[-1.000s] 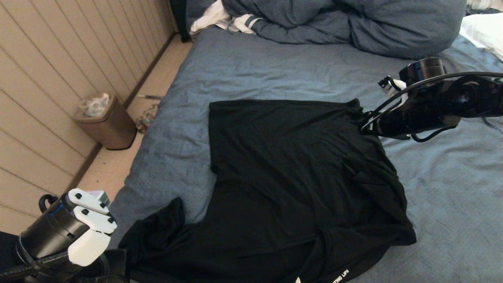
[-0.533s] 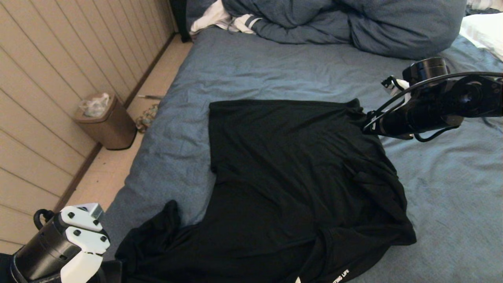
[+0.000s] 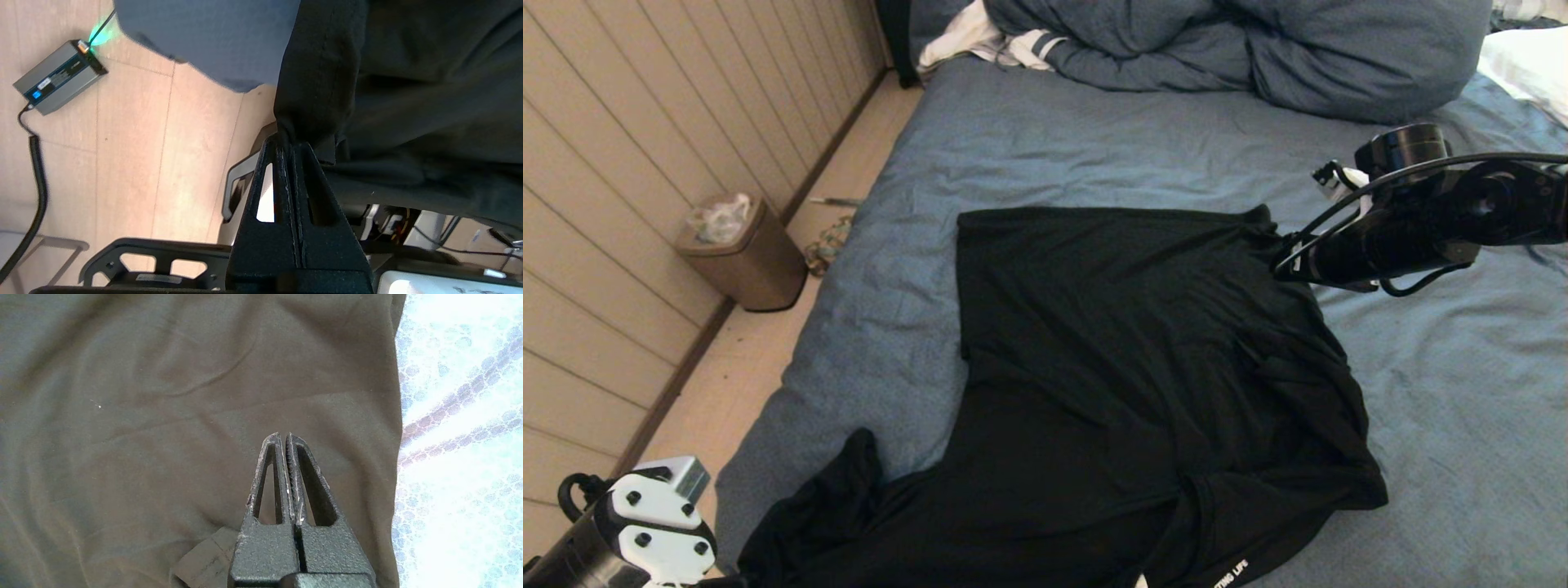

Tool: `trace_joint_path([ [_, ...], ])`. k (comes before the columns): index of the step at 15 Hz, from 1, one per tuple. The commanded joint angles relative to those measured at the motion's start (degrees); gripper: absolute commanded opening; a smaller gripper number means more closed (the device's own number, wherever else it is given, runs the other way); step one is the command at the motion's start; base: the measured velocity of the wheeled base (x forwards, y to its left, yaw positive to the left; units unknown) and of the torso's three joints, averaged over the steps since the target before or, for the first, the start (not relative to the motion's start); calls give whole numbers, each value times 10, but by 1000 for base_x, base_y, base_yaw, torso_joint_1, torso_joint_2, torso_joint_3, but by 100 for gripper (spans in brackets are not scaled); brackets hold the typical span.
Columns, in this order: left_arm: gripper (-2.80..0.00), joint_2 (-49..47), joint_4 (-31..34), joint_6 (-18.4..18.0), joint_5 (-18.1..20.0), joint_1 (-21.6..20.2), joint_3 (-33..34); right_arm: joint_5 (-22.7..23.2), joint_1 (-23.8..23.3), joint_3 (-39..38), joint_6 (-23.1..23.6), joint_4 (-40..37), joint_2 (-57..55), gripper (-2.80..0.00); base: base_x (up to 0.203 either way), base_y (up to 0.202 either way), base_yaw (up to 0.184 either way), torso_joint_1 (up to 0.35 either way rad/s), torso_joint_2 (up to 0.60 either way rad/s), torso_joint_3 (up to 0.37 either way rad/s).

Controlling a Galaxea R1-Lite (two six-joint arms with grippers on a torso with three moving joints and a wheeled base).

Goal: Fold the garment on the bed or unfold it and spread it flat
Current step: Unford the black T-shirt

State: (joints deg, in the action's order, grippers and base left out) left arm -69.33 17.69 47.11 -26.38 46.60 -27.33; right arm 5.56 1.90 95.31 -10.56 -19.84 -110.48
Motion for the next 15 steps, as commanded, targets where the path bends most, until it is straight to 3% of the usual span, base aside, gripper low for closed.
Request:
trace_joint_path([
  [1, -280, 6, 1, 4, -2, 0, 10, 1, 0, 1, -1, -1, -4, -280, 0, 0, 0, 0, 0, 0],
  [2, 0, 7, 1, 4, -1, 0, 8, 1, 1, 1, -1, -1, -4, -280, 0, 0, 0, 0, 0, 0],
  [8, 0, 9, -8, 4, 0, 0, 10, 1, 1, 1, 0, -1, -8, -280, 0, 0, 0, 0, 0, 0],
  [11, 0, 0, -8, 0, 4, 1, -30, 0, 0, 1, 0, -1, -9, -280, 0, 0, 0, 0, 0, 0],
  [15, 0, -118, -34, -8, 24, 24, -85, 0, 0, 2, 0, 0, -10, -280, 0, 0, 0, 0, 0, 0],
])
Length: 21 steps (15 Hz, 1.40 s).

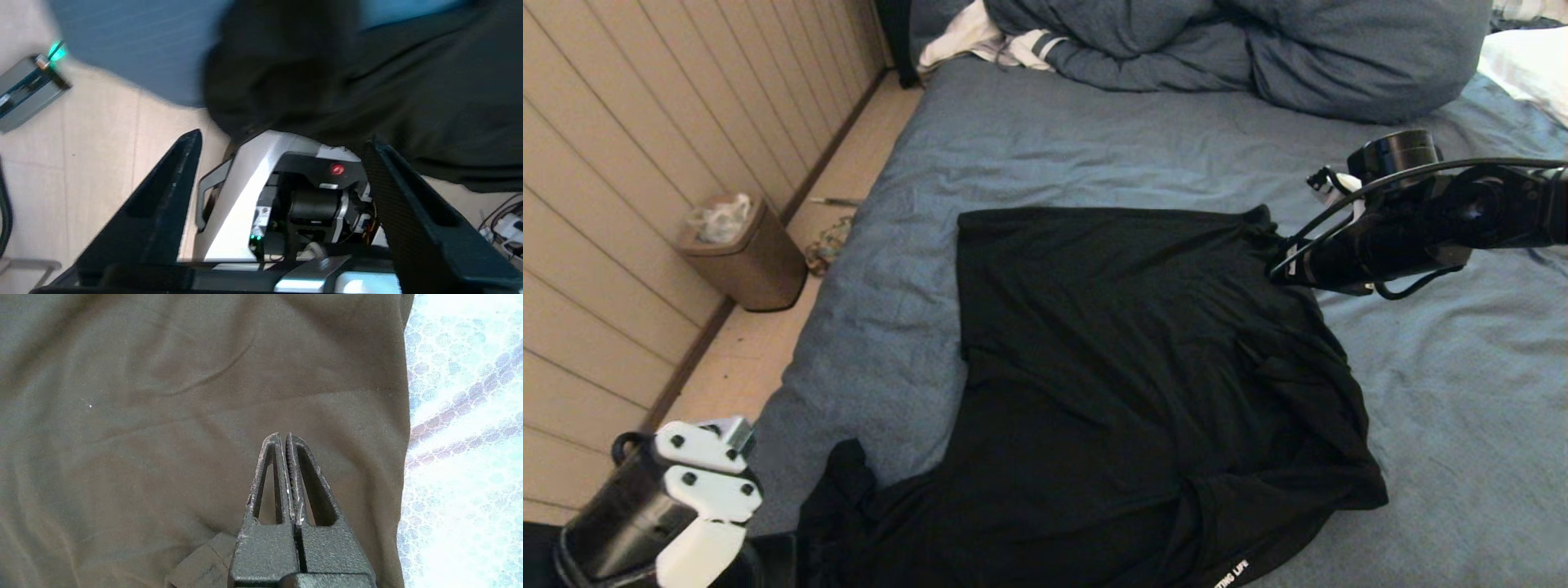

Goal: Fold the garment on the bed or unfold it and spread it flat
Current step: Unford the black T-shirt

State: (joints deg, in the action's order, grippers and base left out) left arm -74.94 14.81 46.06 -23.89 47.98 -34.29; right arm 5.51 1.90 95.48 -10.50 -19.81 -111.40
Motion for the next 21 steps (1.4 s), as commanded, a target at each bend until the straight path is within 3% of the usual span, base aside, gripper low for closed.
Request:
trace_joint_path([
  [1, -280, -95, -26, 0, -1, 30, -27, 0, 0, 1, -1, -1, -1, -280, 0, 0, 0, 0, 0, 0],
  [4, -280, -148, -73, -3, -2, 59, -42, 0, -2, 4, -1, -1, -1, -280, 0, 0, 0, 0, 0, 0],
  [7, -280, -147, -74, -10, -2, 51, -23, 0, -8, 8, -1, -1, -7, -280, 0, 0, 0, 0, 0, 0],
  [10, -280, -144, -83, -28, 0, -5, -7, 0, -9, 11, -1, -1, -9, -280, 0, 0, 0, 0, 0, 0],
  [14, -280, -148, -147, -69, 4, -66, 33, 0, -15, 12, -1, -1, -11, -280, 0, 0, 0, 0, 0, 0],
  [21, -280, -180, -237, -131, 10, -192, 37, 0, -14, 11, -1, -1, -10, -280, 0, 0, 0, 0, 0, 0],
])
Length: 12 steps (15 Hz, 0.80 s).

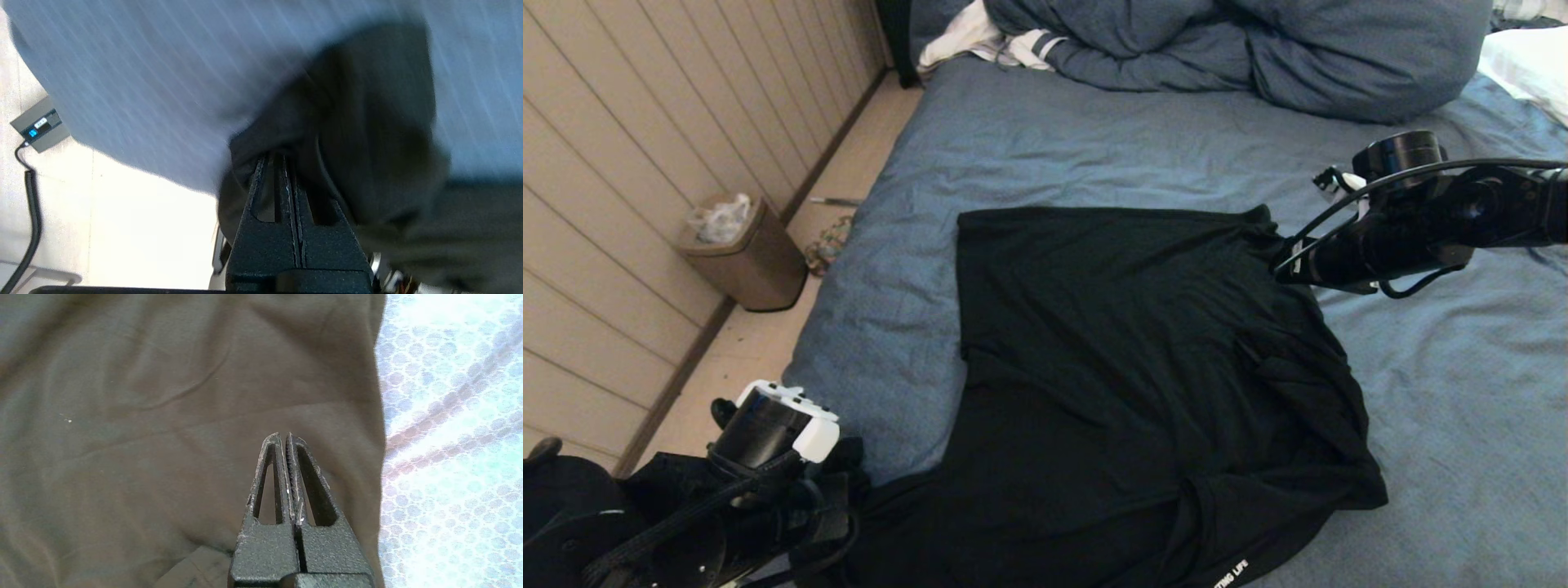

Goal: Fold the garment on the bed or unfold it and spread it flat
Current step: Unford the black T-shirt

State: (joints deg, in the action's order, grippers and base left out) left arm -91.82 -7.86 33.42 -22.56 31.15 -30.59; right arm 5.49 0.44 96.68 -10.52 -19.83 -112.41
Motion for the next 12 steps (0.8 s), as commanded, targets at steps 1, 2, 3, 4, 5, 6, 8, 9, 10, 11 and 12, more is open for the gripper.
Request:
trace_joint_path([
  [1, -280, -10, -19, -21, -3, -45, -1, 1, 1, -1, -1, -1, 0, -280, 0, 0, 0, 0, 0, 0],
  [2, -280, -7, -27, -38, -3, -73, -2, 1, 1, -1, 0, -1, 0, -280, 0, 0, 0, 0, 0, 0],
  [3, -280, -4, -35, -55, -2, -100, -3, 1, 1, -1, -1, -1, 0, -280, 0, 0, 0, 0, 0, 0],
  [4, -280, 0, -46, -74, 0, -129, -4, 1, 1, -1, 0, -1, -1, -280, 0, 0, 0, 0, 0, 0],
  [5, -280, 6, -57, -94, 5, -155, -4, 1, 2, -1, 0, -1, -1, -280, 0, 0, 0, 0, 0, 0],
  [6, -280, 17, -64, -112, 13, -178, -4, 1, 2, -3, 0, -1, -1, -280, 0, 0, 0, 0, 0, 0],
  [8, -280, 38, -66, -134, 32, -211, -3, 1, 2, -3, 0, -1, -2, -280, 0, 0, 0, 0, 0, 0],
  [9, -280, 50, -64, -142, 41, -219, 0, 1, 2, -3, 0, -1, -3, -280, 0, 0, 0, 0, 0, 0],
  [10, -280, 62, -62, -146, 50, -221, 5, 1, 2, -1, 0, -1, -4, -280, 0, 0, 0, 0, 0, 0],
  [11, -280, 70, -61, -149, 62, -220, 13, 1, 2, -3, 0, -1, -4, -280, 0, 0, 0, 0, 0, 0],
  [12, -280, 72, -61, -149, 65, -220, 16, 1, 2, -4, 0, -1, -4, -280, 0, 0, 0, 0, 0, 0],
])
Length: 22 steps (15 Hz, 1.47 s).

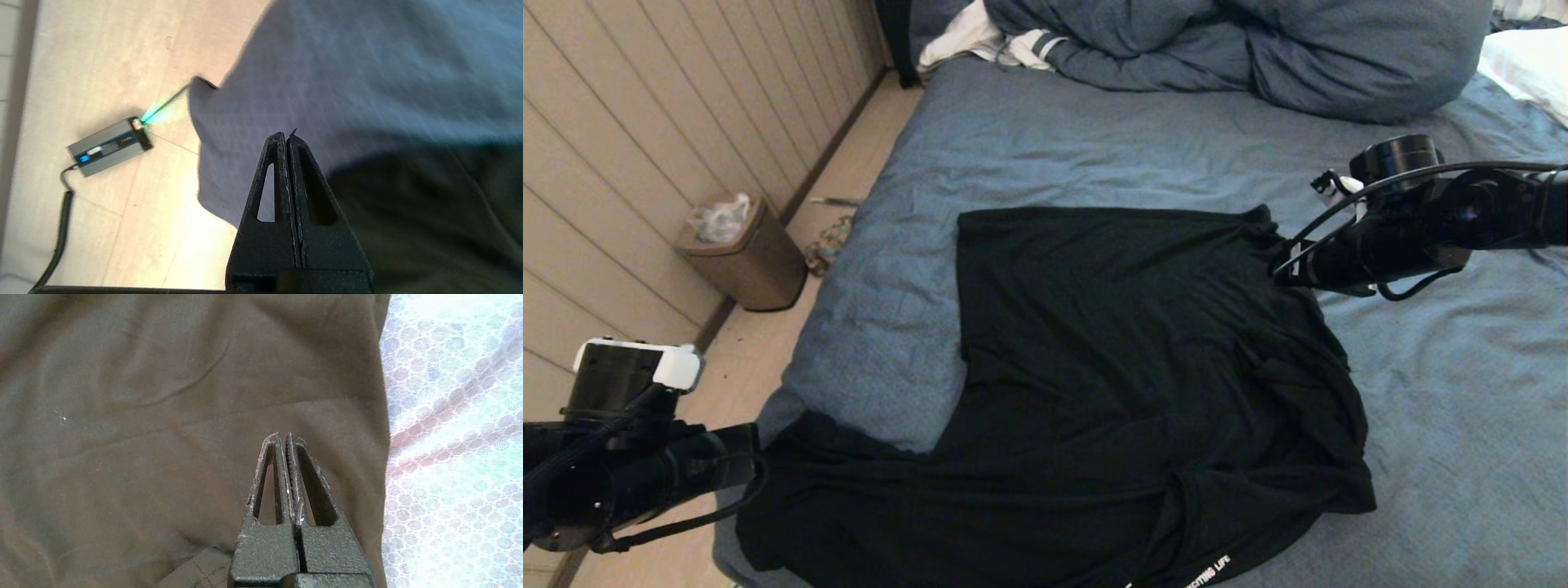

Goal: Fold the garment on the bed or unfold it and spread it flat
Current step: Unford the black T-shirt

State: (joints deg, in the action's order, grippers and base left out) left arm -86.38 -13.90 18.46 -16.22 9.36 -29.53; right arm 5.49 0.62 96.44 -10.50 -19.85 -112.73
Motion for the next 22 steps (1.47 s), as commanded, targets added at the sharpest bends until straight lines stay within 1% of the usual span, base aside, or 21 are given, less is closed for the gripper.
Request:
trace_joint_path([
  [1, -280, 18, -1, 1, 2, -2, 6, 1, 0, -1, -1, -1, -1, -280, 0, 0, 0, 0, 0, 0],
  [3, -280, 27, -1, 1, 3, -2, 13, 1, 0, 0, -1, -1, -2, -280, 0, 0, 0, 0, 0, 0],
  [5, -280, 53, 5, 0, 6, 11, 5, 1, 1, -4, -1, -3, -2, -280, 0, 0, 0, 0, 0, 0],
  [6, -280, 66, 24, 1, 9, 23, -16, 2, 6, -11, -1, -7, 0, -280, 0, 0, 0, 0, 0, 0],
  [7, -280, 78, 60, 5, 13, 40, -42, 3, 15, -22, -3, -8, 2, -280, 0, 0, 0, 0, 0, 0],
  [8, -280, 93, 109, 16, 29, 60, -74, 3, 34, -40, -7, -8, 11, -280, 0, 0, 0, 0, 0, 0],
  [9, -280, 104, 149, 38, 56, 78, -107, 3, 49, -63, -11, -11, 31, -280, 0, 0, 0, 0, 0, 0],
  [11, -280, 111, 212, 67, 121, 102, -179, 6, 90, -98, -21, -25, 73, -280, 0, 0, 0, 0, 0, 0],
  [12, -280, 103, 233, 75, 156, 117, -211, 7, 112, -100, -26, -52, 91, -280, 0, 0, 0, 0, 0, 0],
  [13, -280, 83, 241, 80, 172, 128, -231, 7, 134, -94, -30, -85, 102, -280, 0, 0, 0, 0, 0, 0],
  [16, -280, 11, 244, 95, 199, 146, -283, 7, 213, -57, -59, -178, 113, -280, 0, 0, 0, 0, 0, 0],
  [17, -280, -4, 244, 99, 226, 149, -294, 6, 238, -50, -66, -201, 112, -280, 0, 0, 0, 0, 0, 0],
  [18, -280, -8, 244, 100, 243, 149, -290, 4, 263, -47, -70, -216, 109, -280, 0, 0, 0, 0, 0, 0],
  [19, -280, -6, 243, 100, 246, 149, -283, 2, 283, -45, -72, -234, 108, -280, 0, 0, 0, 0, 0, 0],
  [22, -280, -1, 242, 100, 251, 149, -261, -12, 314, -49, -73, -294, 112, -280, 0, 0, 0, 0, 0, 0],
])
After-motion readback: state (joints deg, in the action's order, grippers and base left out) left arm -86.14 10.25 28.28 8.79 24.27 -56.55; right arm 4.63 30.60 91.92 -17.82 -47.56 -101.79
